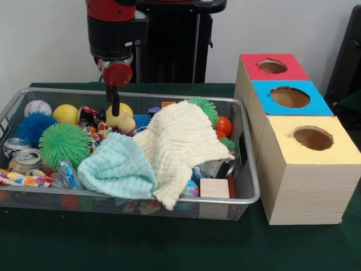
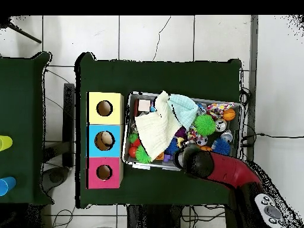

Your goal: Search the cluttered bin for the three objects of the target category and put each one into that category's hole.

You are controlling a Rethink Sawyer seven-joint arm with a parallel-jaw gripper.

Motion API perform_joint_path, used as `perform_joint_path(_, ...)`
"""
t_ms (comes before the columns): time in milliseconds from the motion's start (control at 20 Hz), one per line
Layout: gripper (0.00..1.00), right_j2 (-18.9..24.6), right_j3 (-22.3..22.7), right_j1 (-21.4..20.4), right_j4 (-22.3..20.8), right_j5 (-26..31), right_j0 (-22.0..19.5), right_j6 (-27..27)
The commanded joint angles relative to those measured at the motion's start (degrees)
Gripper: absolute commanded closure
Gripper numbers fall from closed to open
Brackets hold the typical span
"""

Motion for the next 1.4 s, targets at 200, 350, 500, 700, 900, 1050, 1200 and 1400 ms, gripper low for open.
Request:
perform_joint_path(200,0.00,9.9,3.5,0.7,1.7,2.5,-4.0,-3.4)
perform_joint_path(350,0.00,9.9,4.2,2.7,-0.1,-0.6,-5.3,-3.2)
perform_joint_path(500,0.00,10.0,4.0,5.5,-1.2,-3.3,-5.8,-2.5)
perform_joint_path(700,0.00,9.6,2.9,9.3,-2.5,-6.4,-5.6,-1.9)
perform_joint_path(900,0.00,9.9,0.4,13.4,-2.6,-6.4,-6.3,-3.2)
perform_joint_path(1050,0.00,9.8,-2.5,15.6,-1.9,-4.6,-5.8,-4.2)
perform_joint_path(1200,0.00,10.6,-3.4,15.3,-0.8,-2.1,-5.7,-4.8)
perform_joint_path(1400,0.00,12.4,-1.4,12.9,0.4,0.0,-6.2,-4.7)
